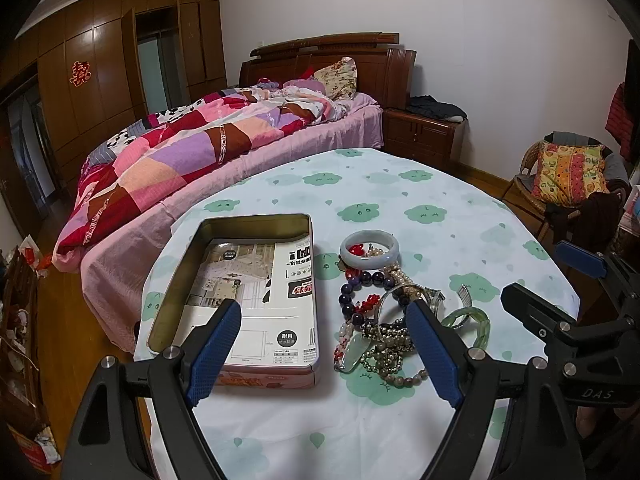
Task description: Organize jewelry
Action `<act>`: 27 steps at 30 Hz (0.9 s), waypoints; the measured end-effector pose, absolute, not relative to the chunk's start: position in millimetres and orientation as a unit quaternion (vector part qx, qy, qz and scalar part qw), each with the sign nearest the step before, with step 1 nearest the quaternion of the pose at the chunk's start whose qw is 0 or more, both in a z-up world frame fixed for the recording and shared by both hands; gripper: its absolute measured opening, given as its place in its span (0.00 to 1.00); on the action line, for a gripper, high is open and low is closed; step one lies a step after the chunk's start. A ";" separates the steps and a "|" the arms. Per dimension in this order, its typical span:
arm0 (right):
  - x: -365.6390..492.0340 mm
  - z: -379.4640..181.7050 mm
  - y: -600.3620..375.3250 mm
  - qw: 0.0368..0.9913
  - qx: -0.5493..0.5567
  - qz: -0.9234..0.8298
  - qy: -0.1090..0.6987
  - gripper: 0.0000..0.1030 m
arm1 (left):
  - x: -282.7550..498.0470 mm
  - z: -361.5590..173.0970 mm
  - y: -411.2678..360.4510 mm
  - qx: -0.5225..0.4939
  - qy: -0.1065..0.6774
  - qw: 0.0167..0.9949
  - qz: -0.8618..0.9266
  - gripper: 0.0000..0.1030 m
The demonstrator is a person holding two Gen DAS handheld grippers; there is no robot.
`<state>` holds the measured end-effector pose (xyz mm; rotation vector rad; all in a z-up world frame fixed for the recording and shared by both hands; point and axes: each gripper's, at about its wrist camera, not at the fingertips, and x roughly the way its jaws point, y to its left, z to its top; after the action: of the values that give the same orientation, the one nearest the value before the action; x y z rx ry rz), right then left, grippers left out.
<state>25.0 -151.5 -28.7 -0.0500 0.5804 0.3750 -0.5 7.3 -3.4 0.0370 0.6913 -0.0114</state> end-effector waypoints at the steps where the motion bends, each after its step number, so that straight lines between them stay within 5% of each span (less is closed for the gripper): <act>1: 25.2 -28.6 -151.5 0.941 -0.025 0.184 0.285 1.00 | -0.3 -5.1 7.8 0.018 0.339 0.940 -0.005 0.82; 27: 25.8 -28.5 -151.8 0.940 -0.024 0.184 0.287 1.00 | 0.5 -4.7 6.7 0.019 0.340 0.940 -0.005 0.82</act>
<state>25.8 -151.8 -28.5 -0.0482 0.5857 0.3758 0.5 6.7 -4.7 0.0393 0.6948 -0.0099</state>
